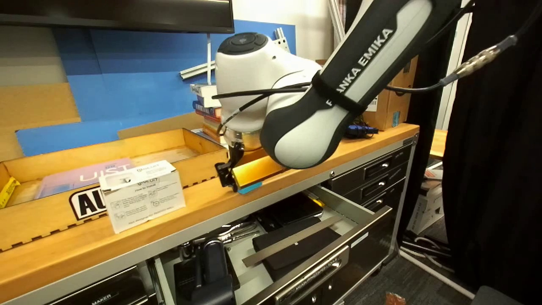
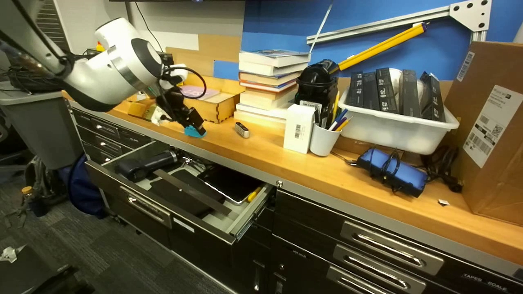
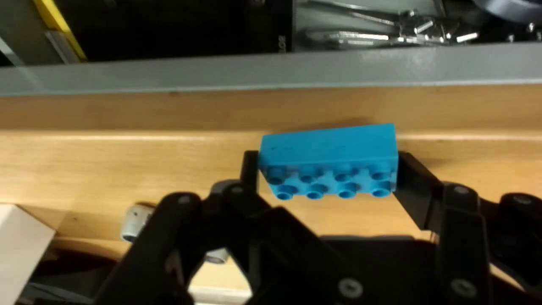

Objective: Pick up the blue object from the counter and put it in the open drawer and close it

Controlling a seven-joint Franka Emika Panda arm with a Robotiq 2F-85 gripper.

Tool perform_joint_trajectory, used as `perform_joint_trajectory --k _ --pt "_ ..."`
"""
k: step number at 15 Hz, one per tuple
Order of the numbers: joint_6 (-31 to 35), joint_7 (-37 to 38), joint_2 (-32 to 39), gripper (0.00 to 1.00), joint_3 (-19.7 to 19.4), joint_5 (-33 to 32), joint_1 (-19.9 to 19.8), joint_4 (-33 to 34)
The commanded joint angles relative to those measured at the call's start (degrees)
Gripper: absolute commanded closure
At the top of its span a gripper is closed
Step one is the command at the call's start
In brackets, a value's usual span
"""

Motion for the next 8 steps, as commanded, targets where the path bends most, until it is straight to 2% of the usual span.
perform_joint_trajectory --k 1,2,4,5,8 --pt "-2.96 -15.05 -9.59 0.47 2.38 16.06 -3.02 -12.82" --pt "-3.1 -20.0 -11.49 0.47 0.39 20.9 -1.07 -15.72" --pt "-1.43 -24.66 -12.8 0.47 -0.38 24.58 -1.0 -19.74" --pt "-0.54 -26.34 -13.07 0.47 -0.47 25.09 -1.09 -21.19" --pt "4.65 -22.2 -11.92 0.47 -0.1 20.67 -1.58 -23.63"
